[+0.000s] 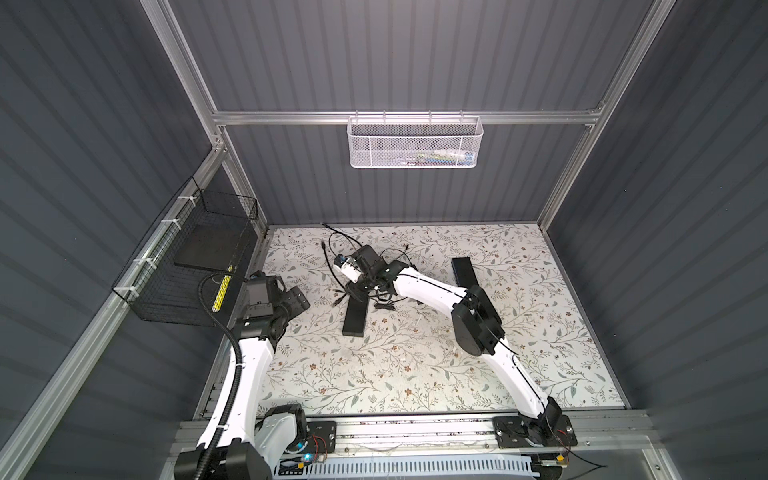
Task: Insert the plug into the switch port
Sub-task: 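Grasp the barrel plug cord with the right gripper while the left arm advances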
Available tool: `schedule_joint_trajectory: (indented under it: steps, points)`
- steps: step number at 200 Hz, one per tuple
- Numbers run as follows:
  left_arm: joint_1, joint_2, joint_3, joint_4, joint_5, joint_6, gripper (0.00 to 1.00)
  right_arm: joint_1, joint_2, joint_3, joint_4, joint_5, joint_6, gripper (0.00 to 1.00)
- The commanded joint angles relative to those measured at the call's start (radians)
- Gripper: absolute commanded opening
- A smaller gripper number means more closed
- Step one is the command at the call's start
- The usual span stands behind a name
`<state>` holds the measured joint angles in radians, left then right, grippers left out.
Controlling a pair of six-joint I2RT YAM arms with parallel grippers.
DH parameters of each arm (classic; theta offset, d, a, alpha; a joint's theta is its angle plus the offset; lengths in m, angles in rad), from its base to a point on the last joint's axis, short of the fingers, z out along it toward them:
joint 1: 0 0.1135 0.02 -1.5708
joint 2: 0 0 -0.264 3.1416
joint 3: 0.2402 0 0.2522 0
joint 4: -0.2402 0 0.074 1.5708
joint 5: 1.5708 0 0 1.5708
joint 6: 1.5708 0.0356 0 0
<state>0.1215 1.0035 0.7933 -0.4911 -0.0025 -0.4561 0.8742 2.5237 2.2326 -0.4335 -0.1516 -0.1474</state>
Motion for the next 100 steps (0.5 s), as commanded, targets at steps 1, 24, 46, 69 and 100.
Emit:
schedule_joint_trajectory:
  steps: [1, 24, 46, 69, 100]
  points:
    - [0.044, -0.002, 0.029, -0.055, 0.071, 0.000, 0.84, 0.009, 0.099, 0.158, -0.077, 0.009, -0.013, 0.34]
    - [0.049, -0.003, 0.033, -0.062, 0.064, 0.009, 0.84, 0.016, 0.150, 0.245, -0.112, 0.021, 0.006, 0.34]
    - [0.050, 0.002, 0.034, -0.055, 0.071, 0.011, 0.84, 0.019, 0.163, 0.242, -0.103, 0.047, 0.031, 0.34]
    - [0.050, 0.012, 0.031, -0.051, 0.076, 0.012, 0.84, 0.027, 0.185, 0.242, -0.091, 0.101, 0.057, 0.34]
    - [0.050, 0.014, 0.029, -0.049, 0.082, 0.019, 0.84, 0.035, 0.191, 0.251, -0.062, 0.149, 0.120, 0.31]
